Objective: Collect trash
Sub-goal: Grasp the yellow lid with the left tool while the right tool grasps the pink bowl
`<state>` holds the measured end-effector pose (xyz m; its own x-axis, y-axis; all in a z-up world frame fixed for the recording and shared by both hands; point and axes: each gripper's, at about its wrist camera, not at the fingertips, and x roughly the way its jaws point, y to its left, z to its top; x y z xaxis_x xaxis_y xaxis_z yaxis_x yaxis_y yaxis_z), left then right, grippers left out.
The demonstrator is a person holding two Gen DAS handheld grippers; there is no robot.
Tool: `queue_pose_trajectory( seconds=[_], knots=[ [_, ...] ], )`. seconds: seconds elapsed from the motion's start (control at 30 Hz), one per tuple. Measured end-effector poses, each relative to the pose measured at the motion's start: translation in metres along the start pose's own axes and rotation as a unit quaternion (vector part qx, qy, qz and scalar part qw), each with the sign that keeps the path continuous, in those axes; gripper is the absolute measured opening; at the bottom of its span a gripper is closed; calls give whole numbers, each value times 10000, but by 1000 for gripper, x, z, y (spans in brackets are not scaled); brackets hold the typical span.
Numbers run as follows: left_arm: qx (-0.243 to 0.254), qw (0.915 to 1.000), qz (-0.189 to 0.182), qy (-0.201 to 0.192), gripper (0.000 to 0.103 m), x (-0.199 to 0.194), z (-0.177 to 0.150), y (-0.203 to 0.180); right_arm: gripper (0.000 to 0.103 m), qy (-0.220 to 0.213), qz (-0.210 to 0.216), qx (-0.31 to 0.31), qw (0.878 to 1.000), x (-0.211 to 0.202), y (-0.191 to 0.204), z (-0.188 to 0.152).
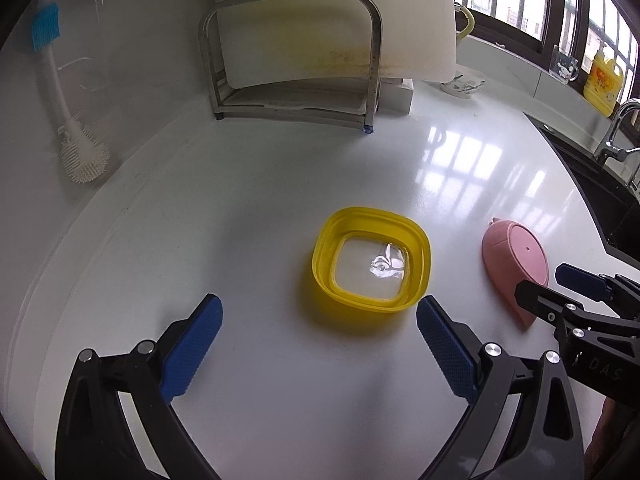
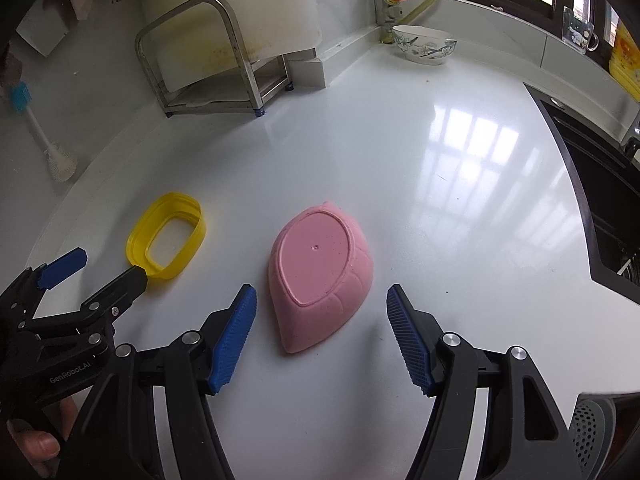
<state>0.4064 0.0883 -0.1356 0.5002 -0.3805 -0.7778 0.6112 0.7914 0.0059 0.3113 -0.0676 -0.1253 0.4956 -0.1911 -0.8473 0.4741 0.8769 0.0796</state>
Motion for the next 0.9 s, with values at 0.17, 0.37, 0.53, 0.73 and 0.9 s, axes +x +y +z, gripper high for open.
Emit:
queue_pose_trajectory(
  seconds=[0.17,0.37,0.53,0.73,0.9],
  knots=[
    [7,9999,-94,-64,96,-1,4,0,66,119,-133,-37,9998,8,5,2],
    [16,9998,-206,-16,96,2,6,-3,66,120,-218,-146,9996,14,7,3],
    [62,9996,-264,24,96,7,8,-9,56,19,-128,-208,9997,14,1,6],
    [49,9995,-293,102,96,16,10,-15,56,-1,62,-146,9999,14,-14,10],
    [83,9996,-214,137,96,26,15,-17,56,-24,66,-71,10000,12,-25,12]
  ],
)
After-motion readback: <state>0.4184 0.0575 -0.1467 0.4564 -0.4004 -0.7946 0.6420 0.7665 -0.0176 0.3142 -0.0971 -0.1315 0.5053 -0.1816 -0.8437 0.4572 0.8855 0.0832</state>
